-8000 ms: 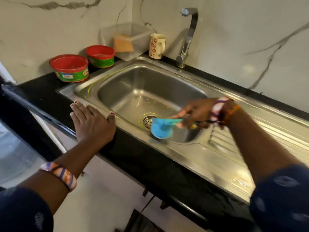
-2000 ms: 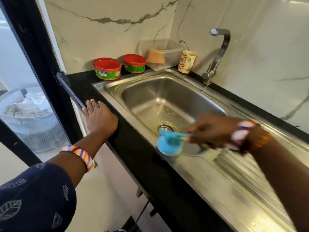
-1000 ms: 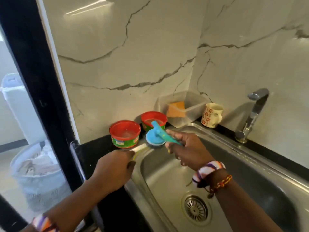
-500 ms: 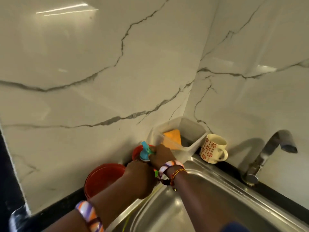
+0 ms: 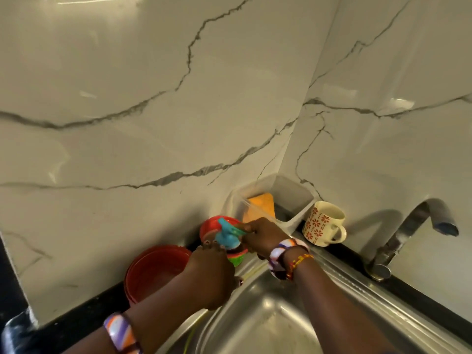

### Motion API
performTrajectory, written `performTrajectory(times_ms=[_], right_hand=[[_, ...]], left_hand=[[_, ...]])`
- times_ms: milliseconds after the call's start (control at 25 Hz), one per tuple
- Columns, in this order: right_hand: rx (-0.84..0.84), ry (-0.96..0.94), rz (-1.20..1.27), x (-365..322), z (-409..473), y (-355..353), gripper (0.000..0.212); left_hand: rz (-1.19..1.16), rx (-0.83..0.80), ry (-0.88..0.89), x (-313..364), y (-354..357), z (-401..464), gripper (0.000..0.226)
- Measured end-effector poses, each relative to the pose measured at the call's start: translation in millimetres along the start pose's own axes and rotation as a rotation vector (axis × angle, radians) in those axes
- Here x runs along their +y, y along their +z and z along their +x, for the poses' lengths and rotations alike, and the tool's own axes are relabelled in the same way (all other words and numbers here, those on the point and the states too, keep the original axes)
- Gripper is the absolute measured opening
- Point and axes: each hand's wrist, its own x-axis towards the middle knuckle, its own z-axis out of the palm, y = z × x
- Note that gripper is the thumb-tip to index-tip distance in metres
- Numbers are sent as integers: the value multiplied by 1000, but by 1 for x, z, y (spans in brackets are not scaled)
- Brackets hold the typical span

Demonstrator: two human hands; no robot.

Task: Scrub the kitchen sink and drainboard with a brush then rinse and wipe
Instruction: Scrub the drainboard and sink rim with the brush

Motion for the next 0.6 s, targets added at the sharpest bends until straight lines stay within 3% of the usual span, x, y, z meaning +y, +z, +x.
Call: performTrajectory(times_ms=[120,240,320,400,520,600], right_hand=[[25,-23,59,-11,-6,12,37],[142,-107,199,-20,-38,6,39],[174,-88,441,-20,-75,-13,40],[53,-72,581,-17,-124,-27,36],[-217,-67,453,1,-197,-25,29],[-306,-21,482,26,-233,-13,25]], left_hand=[[-60,35,-59,4,-3,-9,59],[-171,230,-126,11,-9,-36,55],[-278,368,-157,19,-9,-63,54],[-388,403,-227,31,2,-94,61],[-527,358,-333,63,24,-135,85],[-594,306,-374,88,36,-156,103]])
